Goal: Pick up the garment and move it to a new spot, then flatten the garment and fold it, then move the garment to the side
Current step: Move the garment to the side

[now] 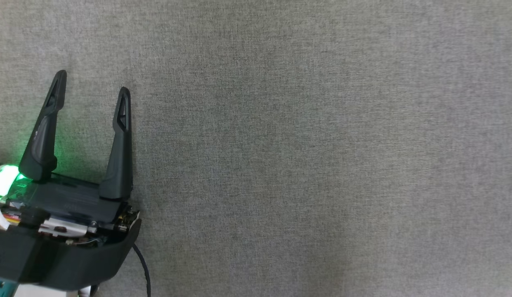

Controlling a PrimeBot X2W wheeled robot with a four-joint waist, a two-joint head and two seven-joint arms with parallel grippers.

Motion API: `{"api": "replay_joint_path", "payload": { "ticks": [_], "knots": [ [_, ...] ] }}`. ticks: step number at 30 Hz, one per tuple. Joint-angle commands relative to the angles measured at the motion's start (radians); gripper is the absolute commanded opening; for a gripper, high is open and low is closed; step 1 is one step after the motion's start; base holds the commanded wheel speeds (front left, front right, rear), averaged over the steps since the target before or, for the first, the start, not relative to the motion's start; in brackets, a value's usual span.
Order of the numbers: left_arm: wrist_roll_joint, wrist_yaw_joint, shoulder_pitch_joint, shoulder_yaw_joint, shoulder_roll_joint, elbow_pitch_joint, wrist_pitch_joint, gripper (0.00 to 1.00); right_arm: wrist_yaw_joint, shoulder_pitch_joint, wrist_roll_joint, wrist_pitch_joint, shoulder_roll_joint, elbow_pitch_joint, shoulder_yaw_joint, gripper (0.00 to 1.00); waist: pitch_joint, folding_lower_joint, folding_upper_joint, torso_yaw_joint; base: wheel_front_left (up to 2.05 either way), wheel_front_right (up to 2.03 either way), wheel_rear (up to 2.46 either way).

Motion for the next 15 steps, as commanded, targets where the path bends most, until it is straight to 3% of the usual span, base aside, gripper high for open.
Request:
{"api": "replay_joint_path", "payload": {
  "ticks": [1,15],
  "knots": [
    [-0.005,0.002,-0.010,0.001,-0.006,0.048,0.008,1.00,-0.003,-0.009,-0.008,-0.007,0.010,0.001,0.005,1.00,-0.011,0.0001,0.0001,-0.003,0.00,0.00,0.00],
    [-0.006,0.002,0.100,0.066,-0.059,0.112,0.003,1.00,-0.003,-0.023,-0.042,-0.168,0.171,0.018,0.132,1.00,-0.260,0.0001,0.0001,-0.006,0.00,0.00,0.00]
  ]
}}
